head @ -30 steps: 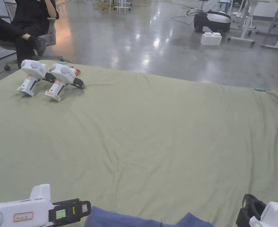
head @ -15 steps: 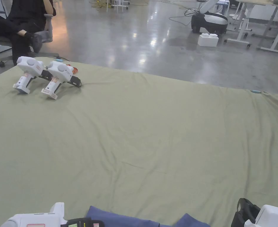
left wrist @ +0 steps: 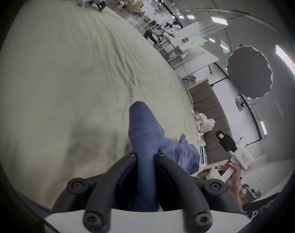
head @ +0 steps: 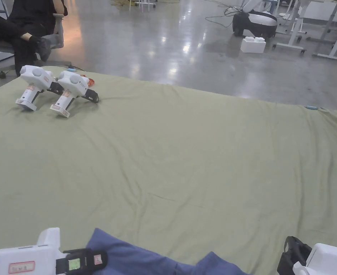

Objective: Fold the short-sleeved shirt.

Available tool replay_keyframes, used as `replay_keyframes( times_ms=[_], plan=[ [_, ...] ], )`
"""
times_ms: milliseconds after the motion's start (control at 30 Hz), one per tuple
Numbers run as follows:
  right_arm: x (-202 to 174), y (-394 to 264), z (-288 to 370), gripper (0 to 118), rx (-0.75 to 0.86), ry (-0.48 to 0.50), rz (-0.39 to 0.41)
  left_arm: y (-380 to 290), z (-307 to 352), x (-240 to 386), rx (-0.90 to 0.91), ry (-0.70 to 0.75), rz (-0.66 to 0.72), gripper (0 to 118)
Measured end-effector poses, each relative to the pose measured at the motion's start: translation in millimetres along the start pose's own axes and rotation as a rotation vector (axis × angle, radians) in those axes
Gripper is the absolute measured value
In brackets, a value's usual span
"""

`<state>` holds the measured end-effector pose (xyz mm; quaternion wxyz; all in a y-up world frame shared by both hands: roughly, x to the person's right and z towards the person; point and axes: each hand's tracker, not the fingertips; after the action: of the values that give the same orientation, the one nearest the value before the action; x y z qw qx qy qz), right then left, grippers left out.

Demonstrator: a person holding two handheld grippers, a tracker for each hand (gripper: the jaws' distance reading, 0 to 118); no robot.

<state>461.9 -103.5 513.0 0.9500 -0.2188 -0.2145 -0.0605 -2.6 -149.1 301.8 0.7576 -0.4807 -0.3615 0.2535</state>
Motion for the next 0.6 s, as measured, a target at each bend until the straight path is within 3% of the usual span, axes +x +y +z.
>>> replay_keyframes(
  times_ms=[167,367,600],
  plan=[
    [-0.1,1.6,-1.5,1,0.004,0.009,-0.002,24.4,52.1,25.8,0.092,0.224,-0.121,10],
    [-1.3,0.3,-5.7,1,0.001,0.021,-0.013,21.1,61.8,83.0,0.097,0.46,-0.314,10],
    [-2.0,-2.4,-6.1,1,-0.004,0.027,-0.03,-0.7,27.0,137.3,0.031,0.518,-0.459,10]
  ],
)
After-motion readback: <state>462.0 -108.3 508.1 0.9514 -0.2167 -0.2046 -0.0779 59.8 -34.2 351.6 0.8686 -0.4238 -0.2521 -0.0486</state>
